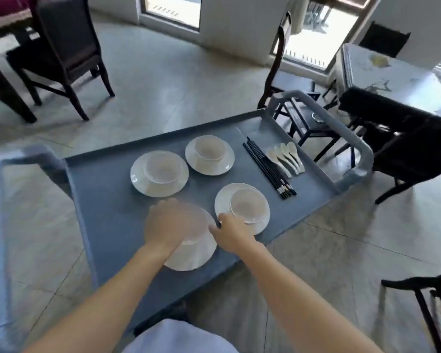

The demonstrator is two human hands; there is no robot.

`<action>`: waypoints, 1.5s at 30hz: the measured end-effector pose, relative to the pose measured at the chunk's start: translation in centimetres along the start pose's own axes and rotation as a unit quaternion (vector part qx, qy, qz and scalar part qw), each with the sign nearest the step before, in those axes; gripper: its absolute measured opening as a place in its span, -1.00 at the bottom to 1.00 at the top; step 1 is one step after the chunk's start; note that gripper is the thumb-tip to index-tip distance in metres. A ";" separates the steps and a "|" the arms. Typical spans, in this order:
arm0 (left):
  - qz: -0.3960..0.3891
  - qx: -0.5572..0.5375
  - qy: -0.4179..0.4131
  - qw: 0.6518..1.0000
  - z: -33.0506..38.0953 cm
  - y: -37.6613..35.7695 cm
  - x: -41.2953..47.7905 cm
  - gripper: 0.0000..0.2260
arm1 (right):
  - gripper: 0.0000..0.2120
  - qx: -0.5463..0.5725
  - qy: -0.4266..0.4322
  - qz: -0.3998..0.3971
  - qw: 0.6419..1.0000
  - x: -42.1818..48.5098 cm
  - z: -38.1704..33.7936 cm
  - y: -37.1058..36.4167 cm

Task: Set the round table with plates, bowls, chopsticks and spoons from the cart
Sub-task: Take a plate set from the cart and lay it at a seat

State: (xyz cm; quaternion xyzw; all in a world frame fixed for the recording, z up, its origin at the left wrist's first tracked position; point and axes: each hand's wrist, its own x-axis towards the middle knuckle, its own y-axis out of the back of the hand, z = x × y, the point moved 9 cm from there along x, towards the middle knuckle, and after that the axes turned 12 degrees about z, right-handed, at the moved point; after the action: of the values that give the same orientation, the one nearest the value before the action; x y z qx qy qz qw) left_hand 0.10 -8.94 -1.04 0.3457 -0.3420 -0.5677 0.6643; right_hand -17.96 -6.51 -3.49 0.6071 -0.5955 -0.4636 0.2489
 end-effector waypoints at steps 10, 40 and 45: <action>-0.134 -0.082 0.298 0.942 -9.4 -4.0 -1.4 -0.73 | -0.51 0.064 -0.118 -0.059 0.989 1.5 0.0 -5.9; 0.007 -0.431 0.408 0.805 14.7 -11.9 0.9 -0.66 | -0.51 0.402 -0.117 -0.146 0.896 16.1 16.2 13.1; 0.033 -0.444 0.375 0.813 15.2 -10.8 1.1 -0.68 | -0.87 0.168 -0.056 0.052 0.983 21.1 19.6 15.1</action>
State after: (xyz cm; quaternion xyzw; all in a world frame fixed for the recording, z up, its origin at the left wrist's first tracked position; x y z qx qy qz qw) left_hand -18.23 -12.42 -2.10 0.1878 0.2120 -0.4615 0.8407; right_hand -45.14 -24.30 -4.99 0.5818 -0.7084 -0.3766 0.1334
